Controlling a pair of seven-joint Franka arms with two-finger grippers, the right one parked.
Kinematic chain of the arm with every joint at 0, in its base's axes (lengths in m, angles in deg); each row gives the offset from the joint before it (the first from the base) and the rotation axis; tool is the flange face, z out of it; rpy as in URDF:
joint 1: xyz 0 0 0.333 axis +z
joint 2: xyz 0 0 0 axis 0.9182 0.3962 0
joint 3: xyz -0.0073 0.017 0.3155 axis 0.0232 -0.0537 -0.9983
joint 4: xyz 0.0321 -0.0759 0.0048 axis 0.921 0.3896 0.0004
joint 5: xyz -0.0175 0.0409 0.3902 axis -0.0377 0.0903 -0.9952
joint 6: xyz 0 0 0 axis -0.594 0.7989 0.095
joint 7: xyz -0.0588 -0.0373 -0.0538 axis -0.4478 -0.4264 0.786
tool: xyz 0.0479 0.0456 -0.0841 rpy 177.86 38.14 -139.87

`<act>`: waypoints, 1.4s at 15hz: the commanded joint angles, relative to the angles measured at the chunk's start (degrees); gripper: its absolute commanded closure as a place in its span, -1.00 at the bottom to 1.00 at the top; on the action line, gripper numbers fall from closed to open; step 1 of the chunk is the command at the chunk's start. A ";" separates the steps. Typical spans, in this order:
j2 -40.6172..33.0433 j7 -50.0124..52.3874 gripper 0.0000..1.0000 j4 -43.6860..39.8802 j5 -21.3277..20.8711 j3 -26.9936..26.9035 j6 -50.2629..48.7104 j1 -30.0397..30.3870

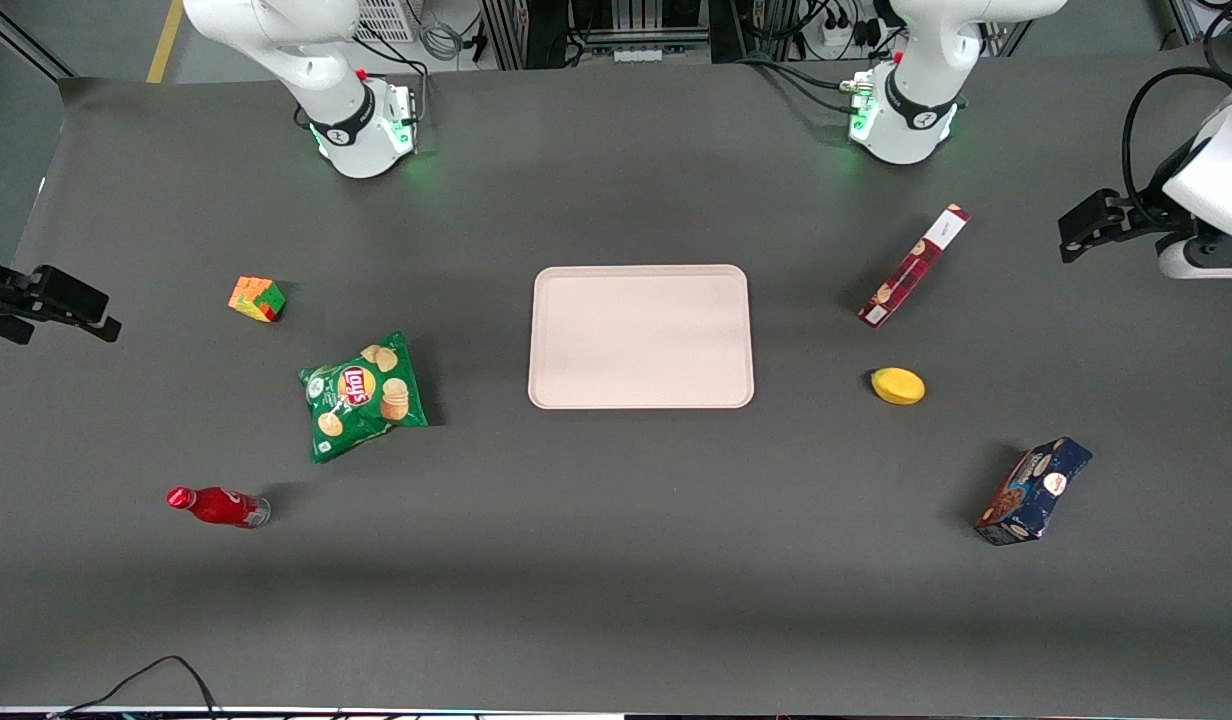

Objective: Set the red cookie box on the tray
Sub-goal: 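Move the left gripper down over the red plaid shortbread box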

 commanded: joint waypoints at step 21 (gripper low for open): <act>-10.37 -4.57 -1.00 41.15 -0.40 0.19 27.31 -4.01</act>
